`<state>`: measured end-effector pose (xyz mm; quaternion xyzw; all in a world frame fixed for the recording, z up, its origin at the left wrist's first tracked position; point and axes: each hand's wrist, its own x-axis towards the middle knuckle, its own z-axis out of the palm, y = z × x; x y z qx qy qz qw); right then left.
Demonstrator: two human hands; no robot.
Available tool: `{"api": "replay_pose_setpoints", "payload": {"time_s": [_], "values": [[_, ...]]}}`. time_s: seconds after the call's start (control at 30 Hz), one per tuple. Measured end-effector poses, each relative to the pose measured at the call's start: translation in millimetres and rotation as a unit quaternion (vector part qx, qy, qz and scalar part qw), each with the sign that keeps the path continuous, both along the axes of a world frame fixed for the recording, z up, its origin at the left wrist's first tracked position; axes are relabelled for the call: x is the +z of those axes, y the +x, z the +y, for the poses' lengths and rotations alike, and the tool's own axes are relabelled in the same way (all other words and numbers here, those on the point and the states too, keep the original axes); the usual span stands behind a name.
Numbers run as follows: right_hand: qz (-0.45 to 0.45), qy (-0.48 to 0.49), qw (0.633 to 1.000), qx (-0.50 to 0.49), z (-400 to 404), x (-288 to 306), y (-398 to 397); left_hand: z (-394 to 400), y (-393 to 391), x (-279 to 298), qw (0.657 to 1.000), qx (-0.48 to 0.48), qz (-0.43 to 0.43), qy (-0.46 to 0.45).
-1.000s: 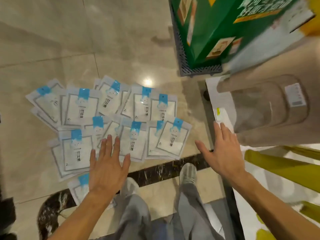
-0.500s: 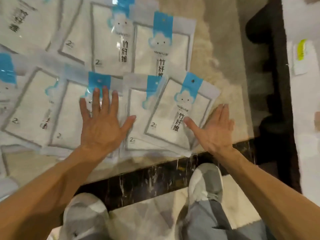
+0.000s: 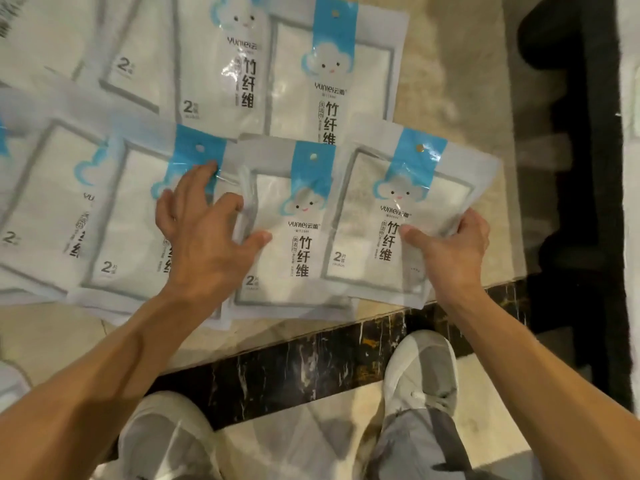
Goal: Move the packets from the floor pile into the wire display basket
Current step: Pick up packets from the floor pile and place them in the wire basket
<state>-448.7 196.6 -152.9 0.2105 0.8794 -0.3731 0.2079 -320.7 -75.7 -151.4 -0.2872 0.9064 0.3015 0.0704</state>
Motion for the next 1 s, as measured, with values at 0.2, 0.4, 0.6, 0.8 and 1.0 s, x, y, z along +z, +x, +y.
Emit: {"api": "replay_pose_setpoints", "payload": {"time_s": [0.2,0.4,0.6,0.8,1.0], "values": [[-0.058,-0.178,0.982,-0.039,-1.8,61.3,-15.9,-9.5,6.5,49.9,0.936,0.16,-0.037,0.311],[-0.111,-0.201,0.973,0.007,-14.7,141.3,-38.2,-51.6,16.5,110.8,0.895,0.268,0.033,0.355],[-0.133,-0.237,0.962,0.034,-51.1,257.7,-66.3,-103.2,22.2,219.3,0.861,0.316,0.075,0.392],[-0.162,-0.274,0.945,0.079,-115.5,428.1,-78.1,-142.9,37.2,380.5,0.811,0.375,0.131,0.43],[-0.177,-0.309,0.921,0.157,-186.1,634.9,-71.1,-189.7,73.4,585.0,0.775,0.391,0.19,0.458]]}}
